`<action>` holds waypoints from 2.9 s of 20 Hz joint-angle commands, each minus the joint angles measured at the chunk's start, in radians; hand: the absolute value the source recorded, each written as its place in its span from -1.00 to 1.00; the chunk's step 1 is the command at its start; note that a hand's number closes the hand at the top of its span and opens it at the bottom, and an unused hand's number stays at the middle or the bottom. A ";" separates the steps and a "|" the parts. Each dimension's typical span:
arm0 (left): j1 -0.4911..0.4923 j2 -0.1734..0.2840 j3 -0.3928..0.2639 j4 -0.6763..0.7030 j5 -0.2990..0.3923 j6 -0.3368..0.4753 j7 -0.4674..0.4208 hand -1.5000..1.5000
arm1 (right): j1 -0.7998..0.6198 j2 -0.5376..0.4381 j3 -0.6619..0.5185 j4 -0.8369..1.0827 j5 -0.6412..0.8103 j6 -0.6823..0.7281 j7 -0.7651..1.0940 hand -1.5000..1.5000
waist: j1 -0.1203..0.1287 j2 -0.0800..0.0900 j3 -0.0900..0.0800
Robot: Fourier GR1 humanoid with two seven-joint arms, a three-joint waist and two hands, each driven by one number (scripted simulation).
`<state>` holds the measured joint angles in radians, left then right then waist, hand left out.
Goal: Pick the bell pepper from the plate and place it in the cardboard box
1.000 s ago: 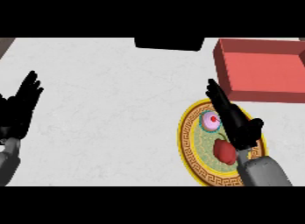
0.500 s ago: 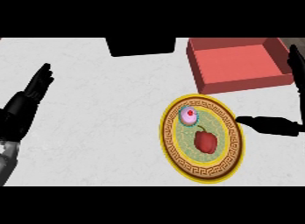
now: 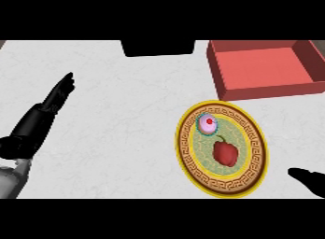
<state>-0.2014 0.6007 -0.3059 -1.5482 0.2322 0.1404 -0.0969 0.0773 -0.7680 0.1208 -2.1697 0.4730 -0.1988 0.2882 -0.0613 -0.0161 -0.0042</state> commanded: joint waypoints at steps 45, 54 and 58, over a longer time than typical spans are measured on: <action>-0.066 -0.107 0.037 -0.003 -0.090 -0.076 0.070 0.00 | -0.399 0.493 0.573 0.274 0.453 0.832 0.986 -1.00 | 0.057 0.012 0.004; -0.032 -0.088 0.103 -0.044 -0.097 -0.138 0.063 0.00 | -0.379 0.539 0.461 0.368 0.532 0.844 0.816 -1.00 | 0.066 0.015 0.004; -0.011 -0.138 0.111 0.046 -0.150 -0.142 -0.031 0.00 | -0.258 0.562 0.538 0.395 0.635 0.756 0.779 -1.00 | 0.059 0.016 0.004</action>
<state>-0.2254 0.4864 -0.2158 -1.5459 0.1090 0.0078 -0.0797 -0.2412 -0.2265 0.6378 -1.7956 1.0527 0.5954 1.0085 0.0000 -0.0009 -0.0002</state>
